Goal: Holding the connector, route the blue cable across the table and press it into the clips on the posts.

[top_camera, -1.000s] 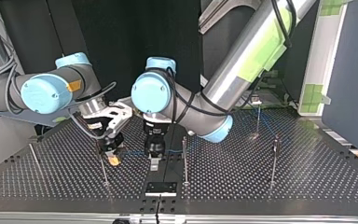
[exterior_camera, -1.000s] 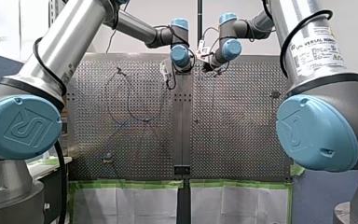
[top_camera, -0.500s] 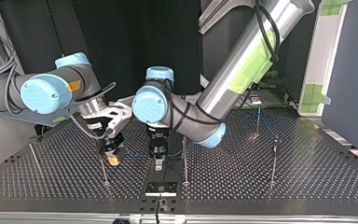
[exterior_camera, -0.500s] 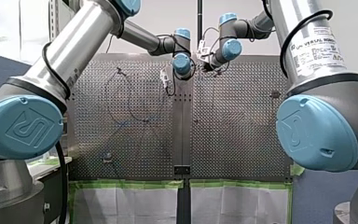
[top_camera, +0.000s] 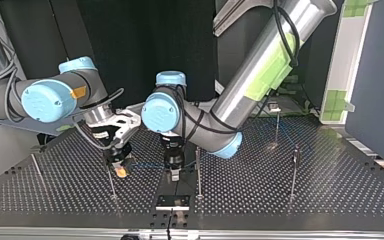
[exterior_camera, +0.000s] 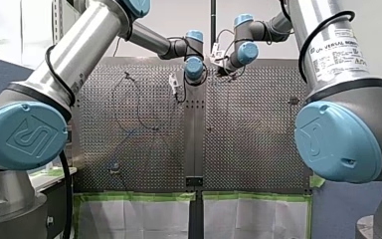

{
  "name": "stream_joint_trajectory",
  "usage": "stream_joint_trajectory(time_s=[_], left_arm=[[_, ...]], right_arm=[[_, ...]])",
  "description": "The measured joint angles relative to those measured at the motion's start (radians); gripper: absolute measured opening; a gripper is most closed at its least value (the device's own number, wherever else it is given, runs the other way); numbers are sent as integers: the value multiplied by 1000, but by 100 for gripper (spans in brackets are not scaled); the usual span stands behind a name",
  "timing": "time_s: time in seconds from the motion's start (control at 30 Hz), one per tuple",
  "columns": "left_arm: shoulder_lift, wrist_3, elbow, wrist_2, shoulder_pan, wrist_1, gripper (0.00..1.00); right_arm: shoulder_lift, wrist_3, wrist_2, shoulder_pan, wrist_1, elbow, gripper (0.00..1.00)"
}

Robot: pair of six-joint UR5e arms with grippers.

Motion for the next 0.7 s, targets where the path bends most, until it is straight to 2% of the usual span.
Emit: stream_joint_trajectory(time_s=[0.03, 0.07, 0.1, 0.17, 0.43, 0.7], left_arm=[[0, 0, 0, -1, -1, 0, 30], [0, -1, 0, -1, -2, -1, 15], [0, -1, 0, -1, -3, -2, 15], [1, -1, 0, -1, -4, -9, 0], [8, -12, 0, -3, -6, -54, 0], [24, -20, -4, -43, -12, -85, 0]], right_arm=[[0, 0, 0, 0, 0, 0, 0], [0, 0, 0, 0, 0, 0, 0], [0, 0, 0, 0, 0, 0, 0], [0, 0, 0, 0, 0, 0, 0], [1, 0, 0, 0, 0, 0, 0], [0, -1, -2, 1, 1, 9, 0]])
